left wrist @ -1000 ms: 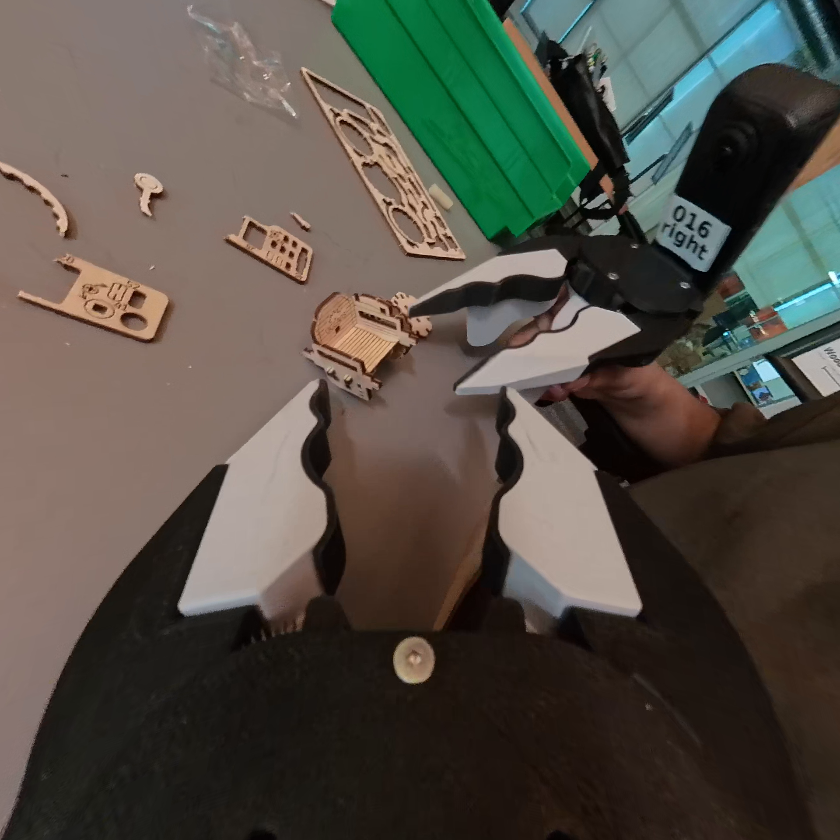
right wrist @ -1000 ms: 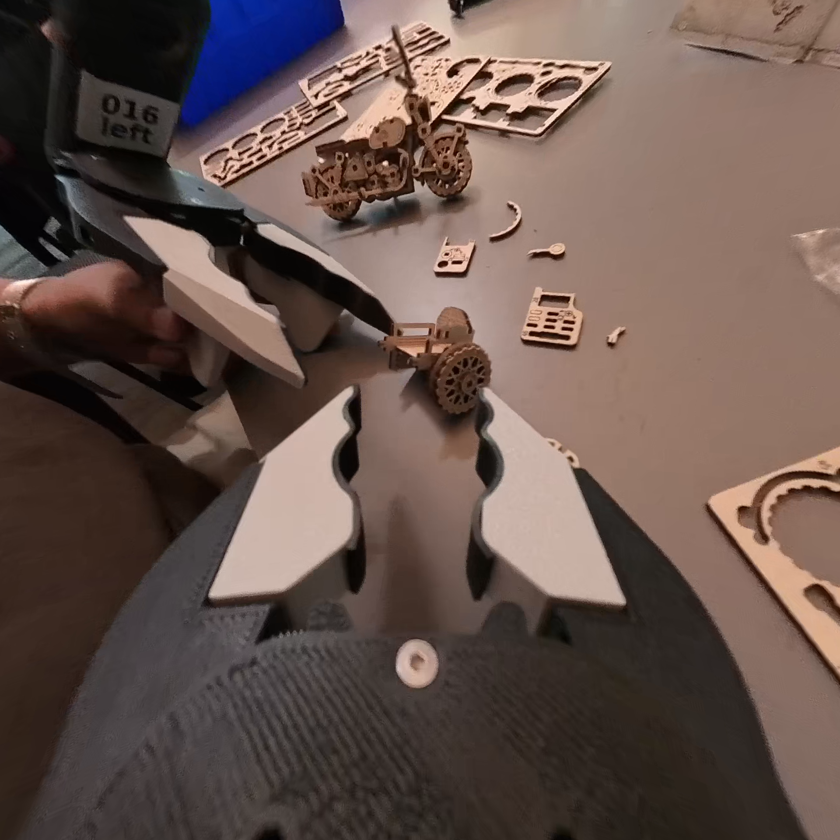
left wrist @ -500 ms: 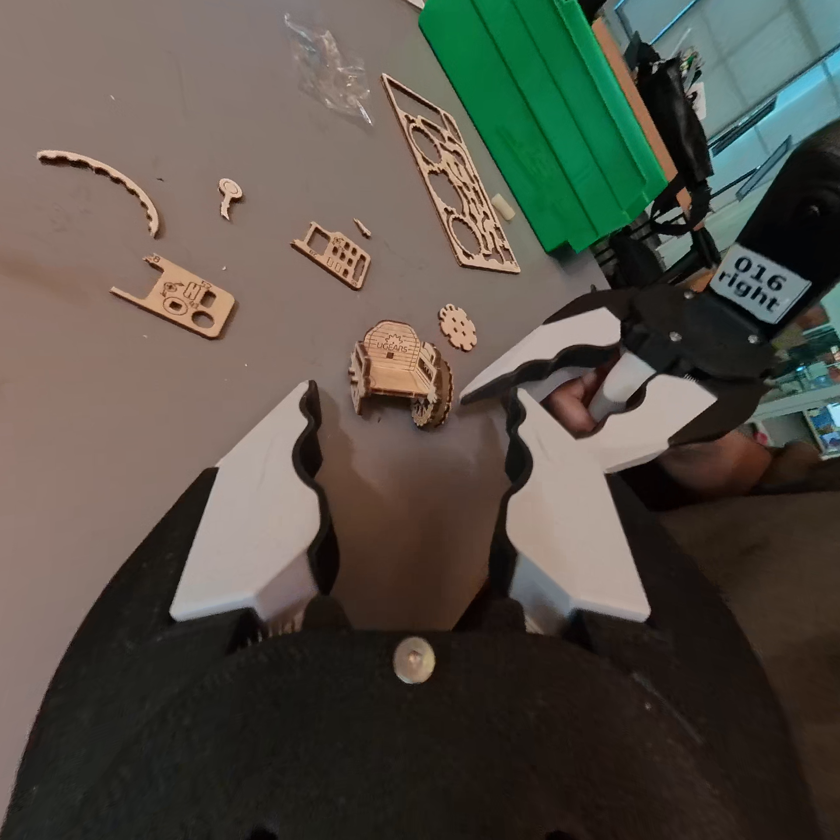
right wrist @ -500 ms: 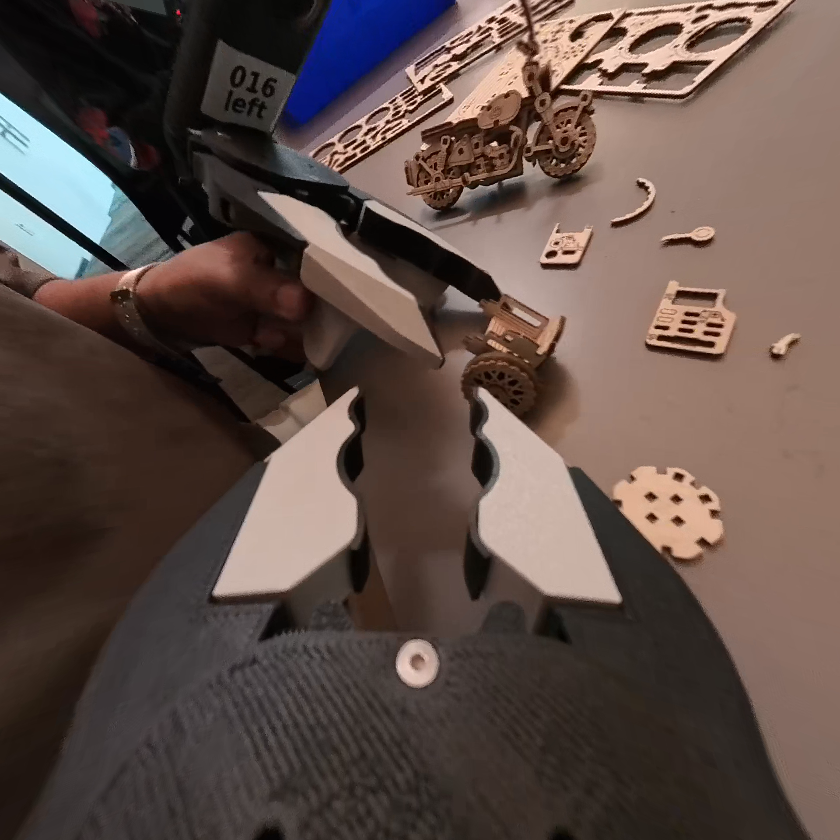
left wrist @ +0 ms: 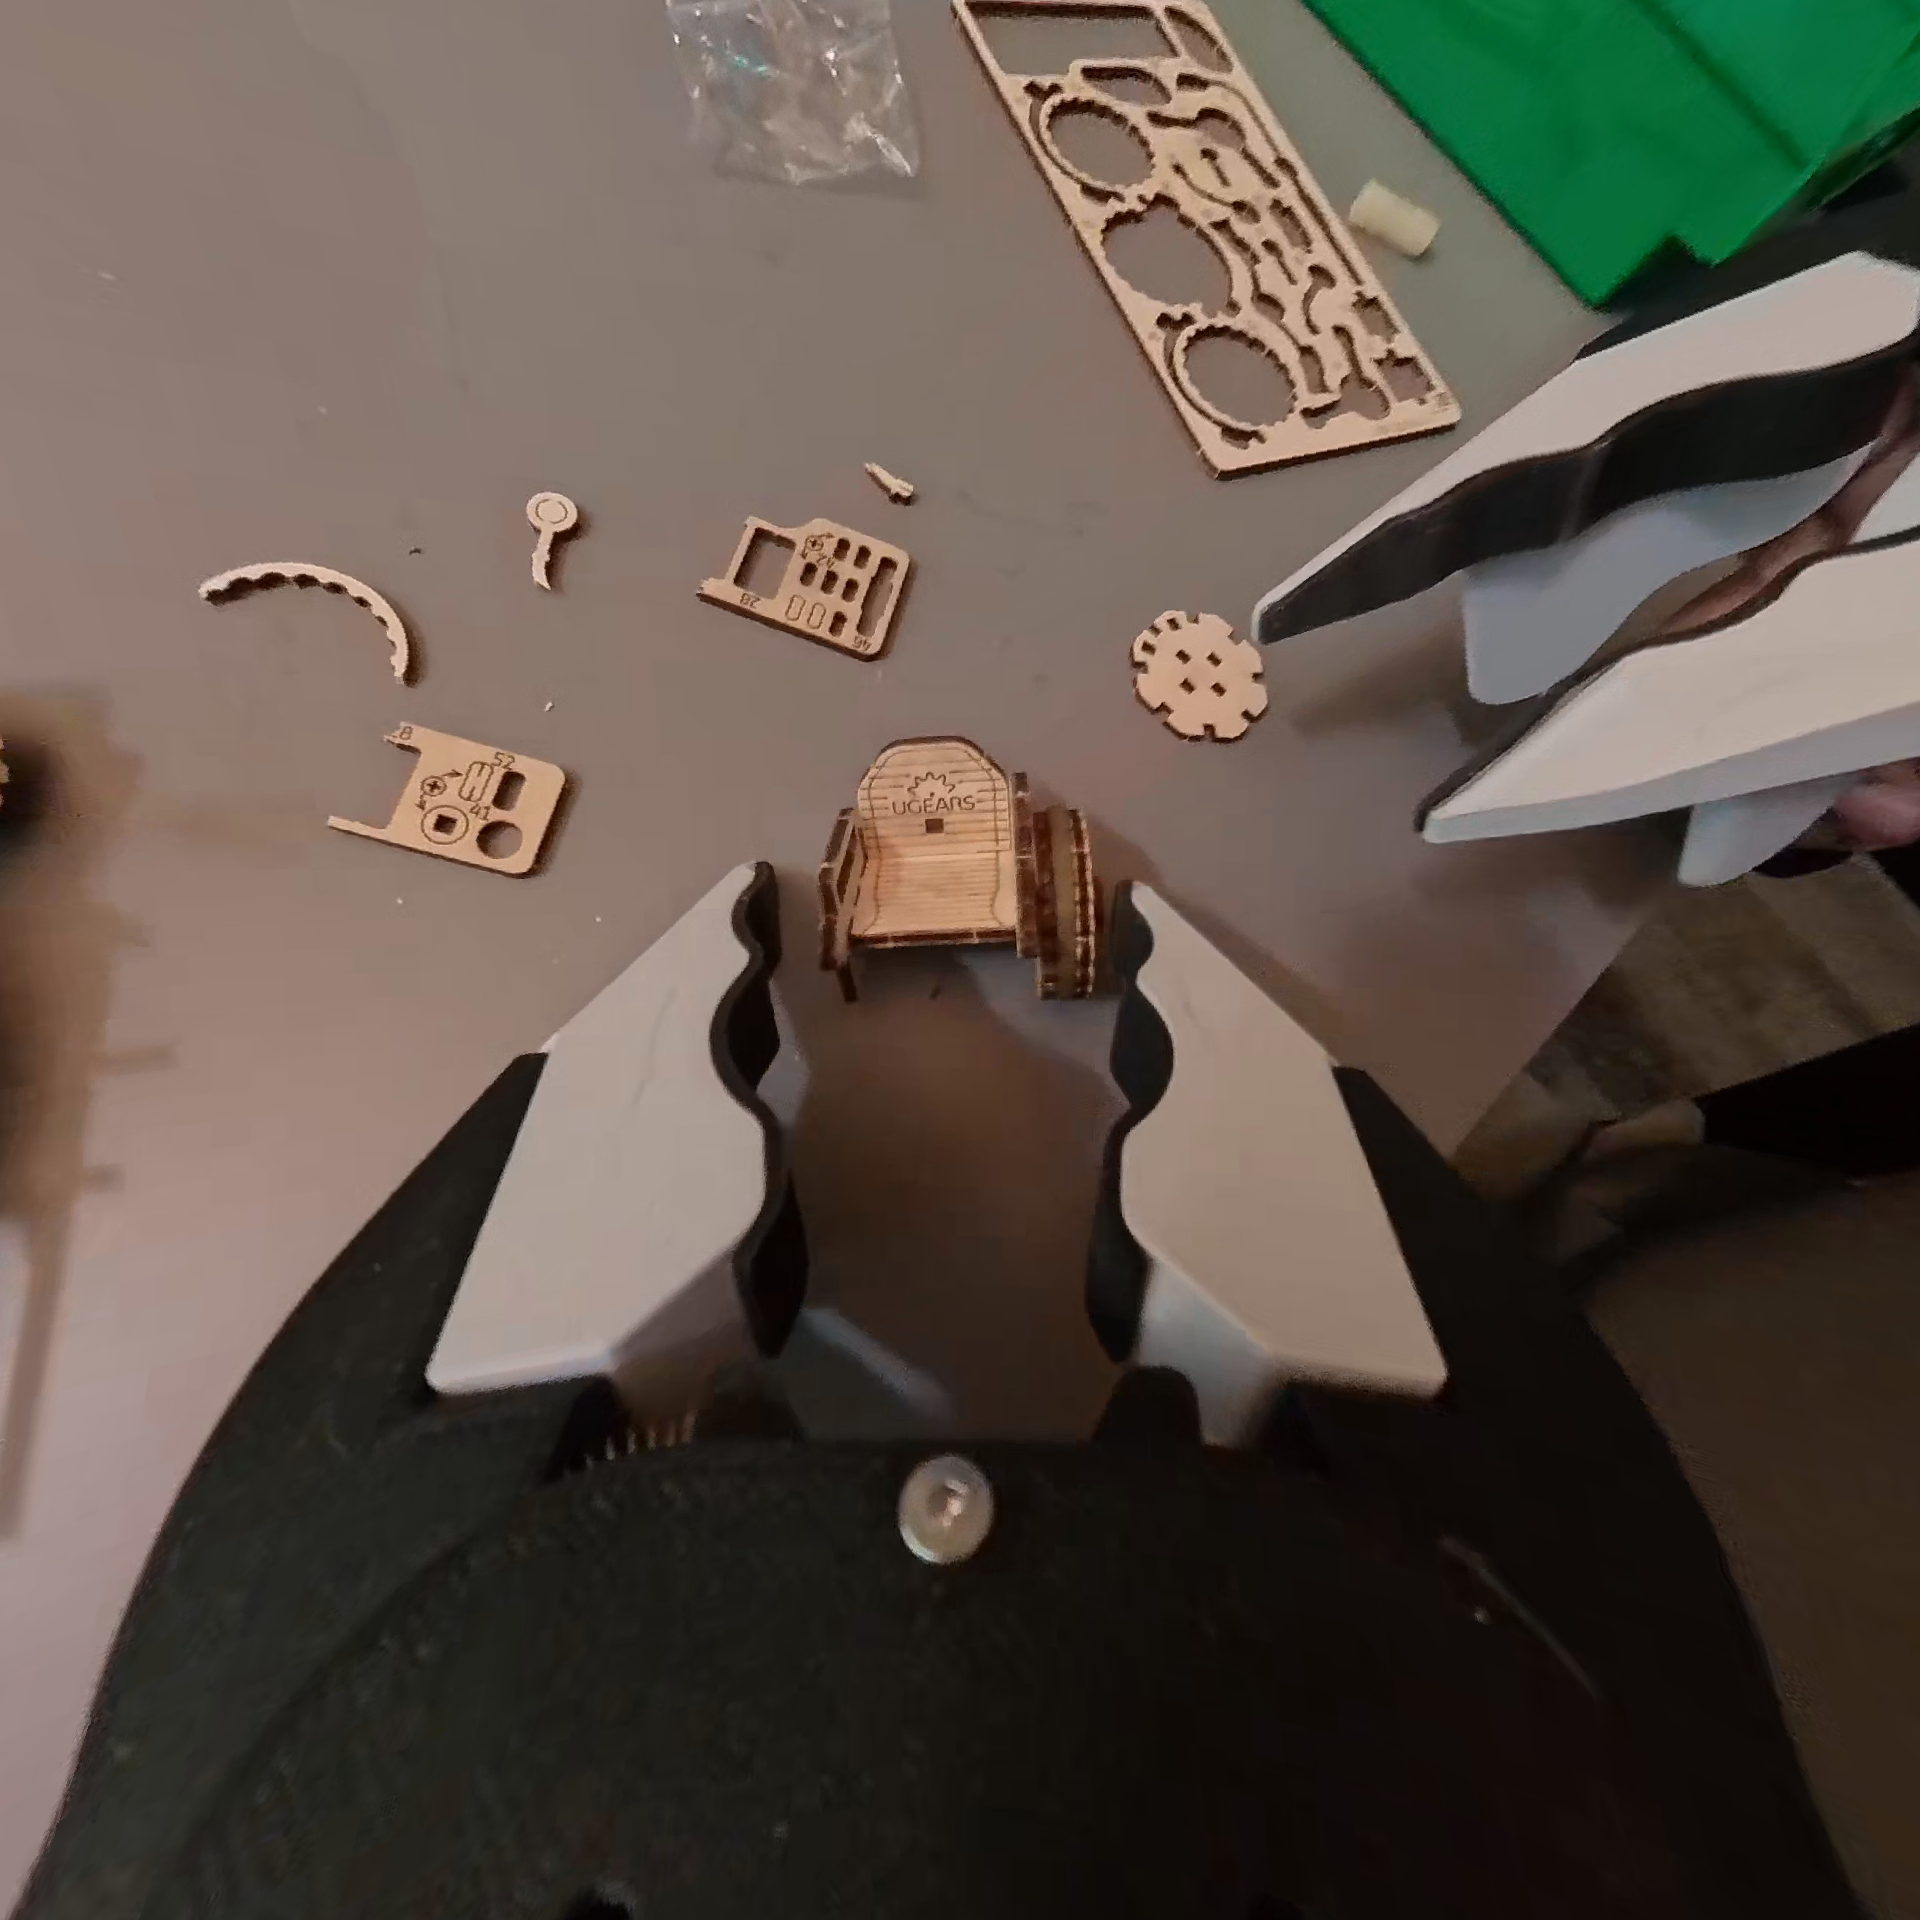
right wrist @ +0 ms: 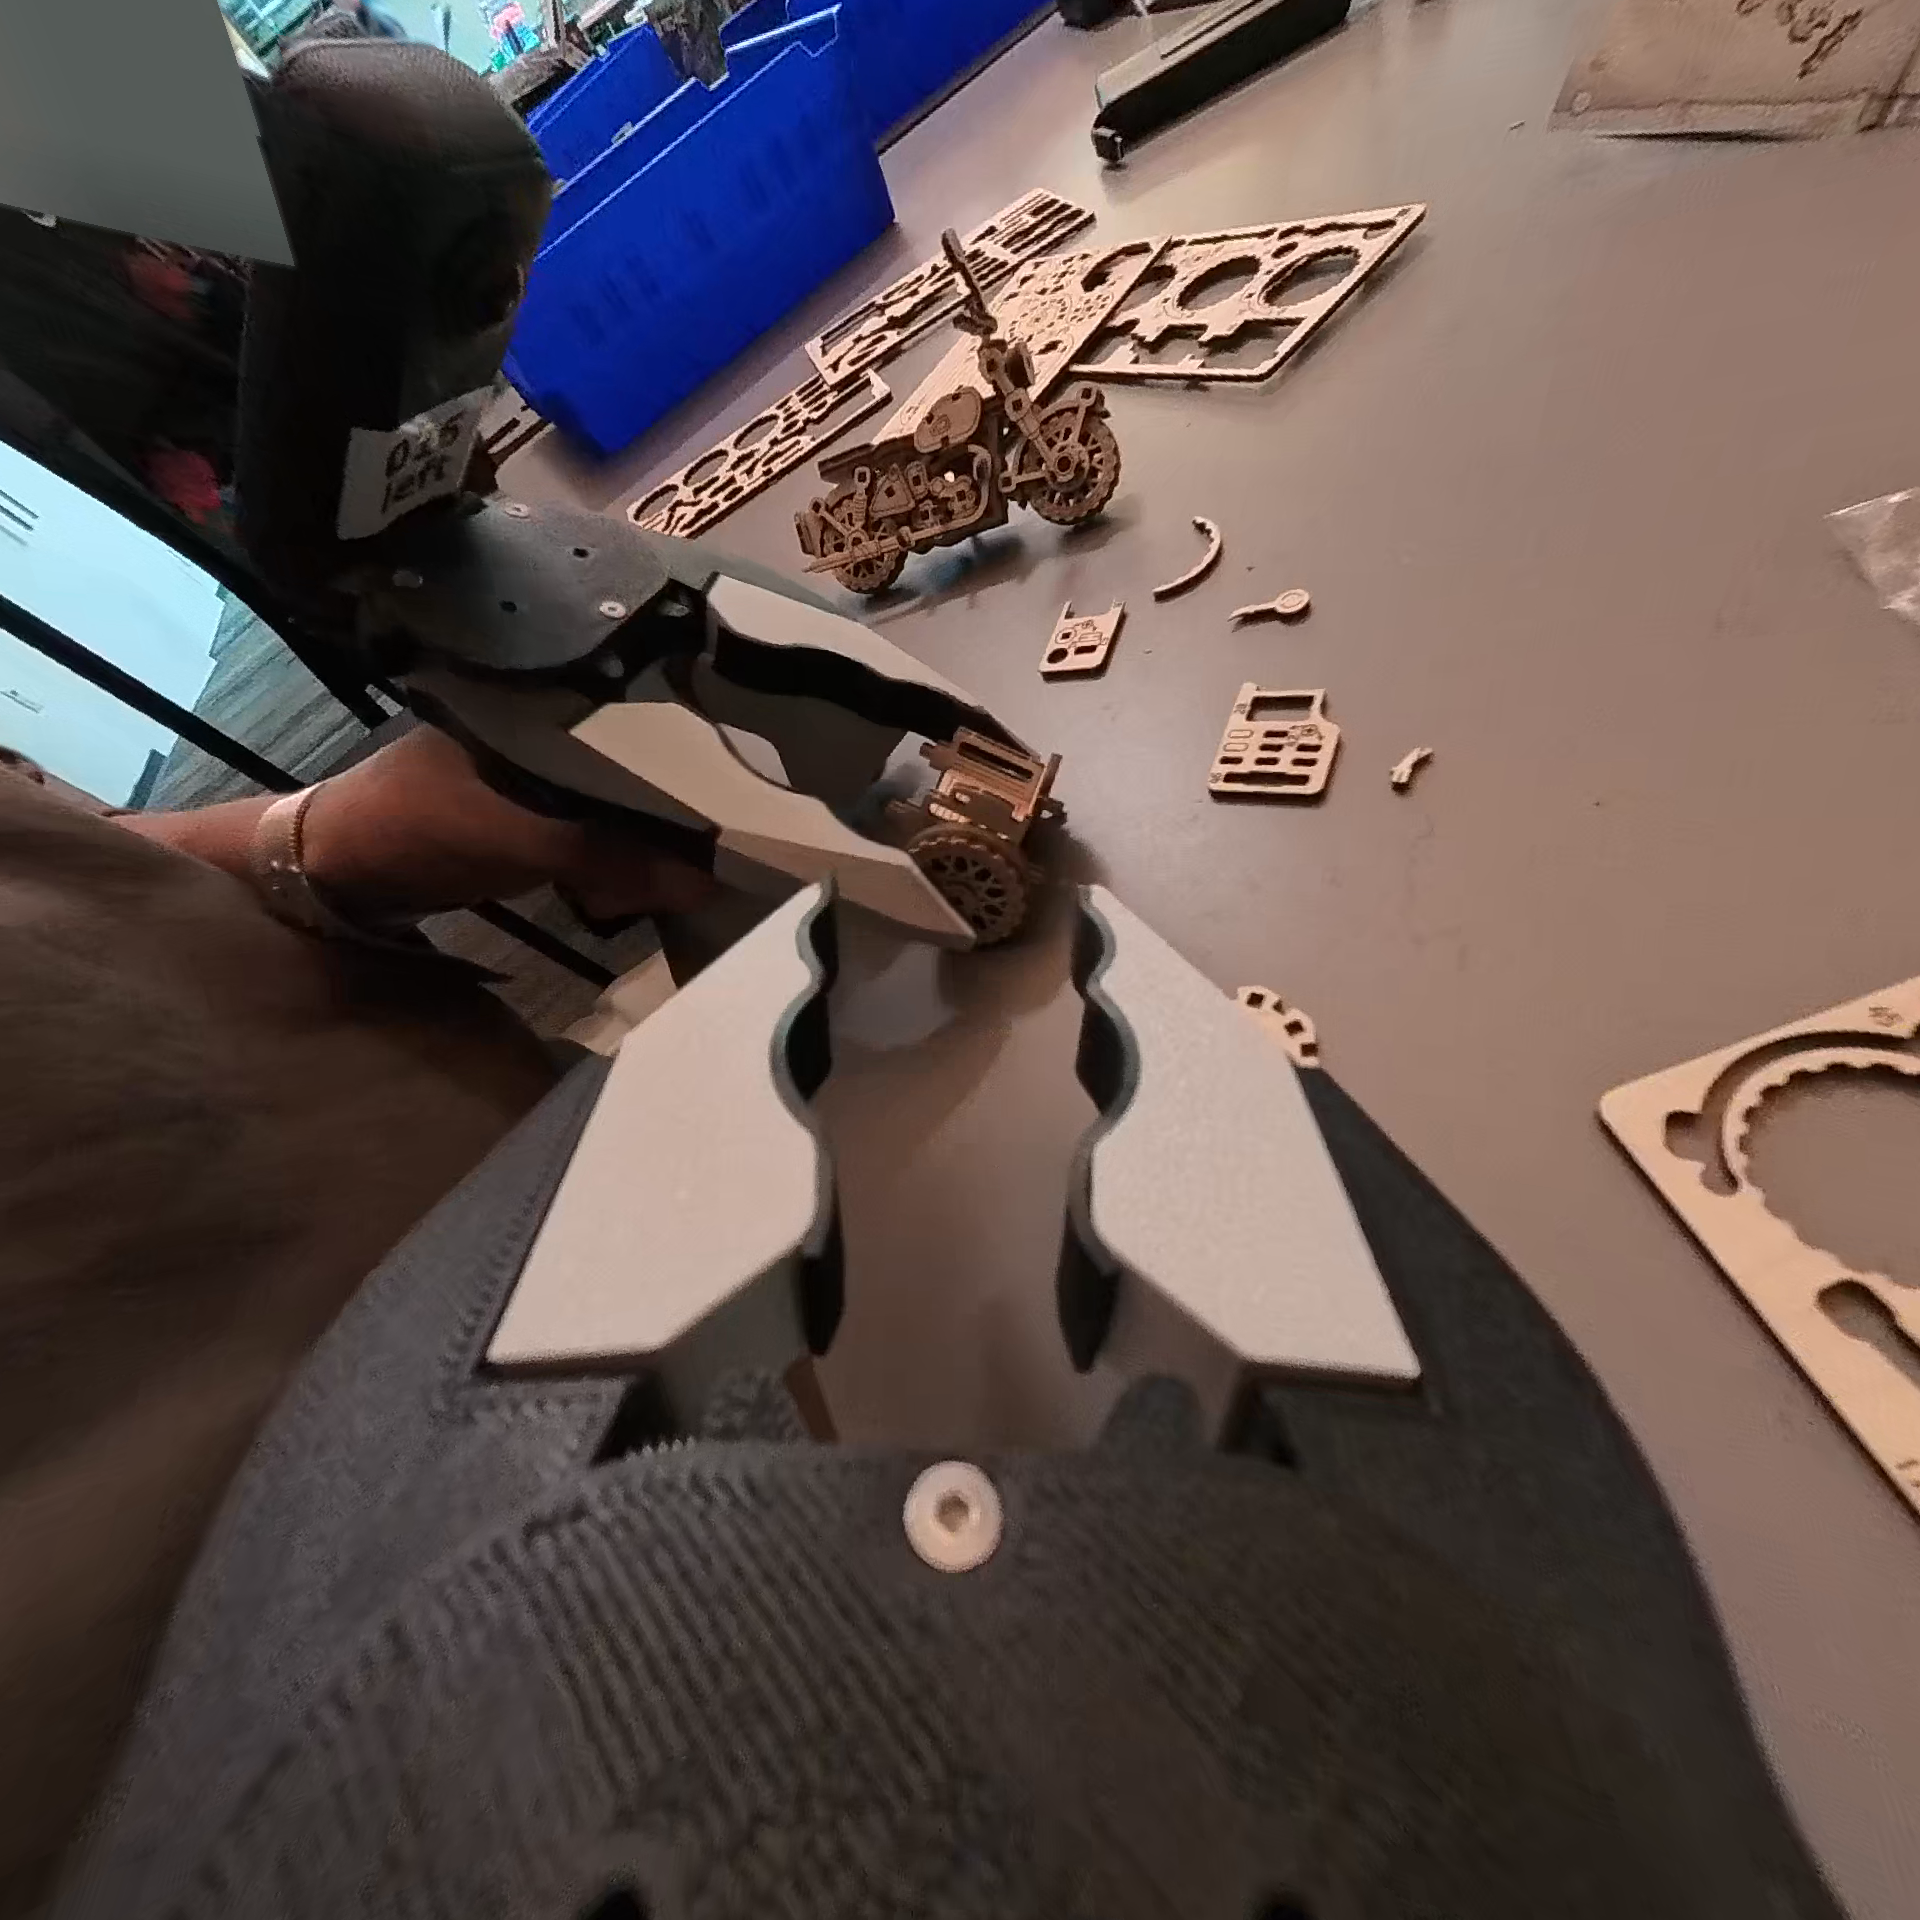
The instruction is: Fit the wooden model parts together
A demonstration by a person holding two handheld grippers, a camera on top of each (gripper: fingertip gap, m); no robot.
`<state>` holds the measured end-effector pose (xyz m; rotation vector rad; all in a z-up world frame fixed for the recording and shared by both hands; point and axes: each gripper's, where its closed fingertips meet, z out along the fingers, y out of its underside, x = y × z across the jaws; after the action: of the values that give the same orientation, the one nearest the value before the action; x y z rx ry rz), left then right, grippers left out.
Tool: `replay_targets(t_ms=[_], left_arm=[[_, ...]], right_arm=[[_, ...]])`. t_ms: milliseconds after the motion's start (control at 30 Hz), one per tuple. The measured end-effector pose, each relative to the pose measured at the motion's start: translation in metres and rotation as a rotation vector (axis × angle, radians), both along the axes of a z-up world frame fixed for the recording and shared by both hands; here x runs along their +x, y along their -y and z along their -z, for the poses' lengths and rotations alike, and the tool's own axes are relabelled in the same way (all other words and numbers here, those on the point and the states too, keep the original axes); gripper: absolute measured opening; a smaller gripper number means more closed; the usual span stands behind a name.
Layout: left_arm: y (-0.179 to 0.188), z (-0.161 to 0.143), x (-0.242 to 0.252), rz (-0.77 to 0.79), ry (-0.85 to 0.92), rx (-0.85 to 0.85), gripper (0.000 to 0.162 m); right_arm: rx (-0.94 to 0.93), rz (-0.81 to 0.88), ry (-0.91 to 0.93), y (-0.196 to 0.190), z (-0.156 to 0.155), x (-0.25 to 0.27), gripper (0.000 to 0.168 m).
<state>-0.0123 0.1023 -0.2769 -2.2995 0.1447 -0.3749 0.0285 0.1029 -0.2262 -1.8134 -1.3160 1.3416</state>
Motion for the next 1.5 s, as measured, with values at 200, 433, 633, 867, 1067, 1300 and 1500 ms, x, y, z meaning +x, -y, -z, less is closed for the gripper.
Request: replay_targets(t_ms=[200, 433, 633, 867, 1067, 1300, 1500], left_arm=[[0.001, 0.003, -0.002, -0.021, -0.08, 0.002, 0.059], [0.002, -0.015, 0.011, 0.038, 0.138, 0.076, 0.051], [0.018, -0.082, 0.019, 0.243, 0.478, 0.413, 0.051], [0.026, -0.113, 0.005, 0.265, 0.732, 0.513, 0.05], [0.027, -0.113, 0.012, 0.336, 0.672, 0.495, 0.05], [0.022, -0.108, 0.013, 0.357, 0.703, 0.482, 0.05], [0.029, -0.099, 0.021, 0.371, 0.68, 0.46, 0.05]], right_arm=[[0.004, 0.004, 0.0, -0.001, 0.0, 0.0, 0.043], [0.012, 0.028, -0.004, -0.008, -0.001, 0.002, 0.042], [0.076, 0.08, -0.062, -0.022, -0.017, 0.007, 0.039], [0.246, 0.145, 0.032, -0.037, -0.011, 0.015, 0.039], [0.387, 0.152, 0.198, -0.043, 0.005, 0.024, 0.039], [0.355, 0.135, 0.346, -0.038, 0.033, 0.026, 0.042], [0.395, 0.135, 0.426, -0.038, 0.049, 0.023, 0.043]])
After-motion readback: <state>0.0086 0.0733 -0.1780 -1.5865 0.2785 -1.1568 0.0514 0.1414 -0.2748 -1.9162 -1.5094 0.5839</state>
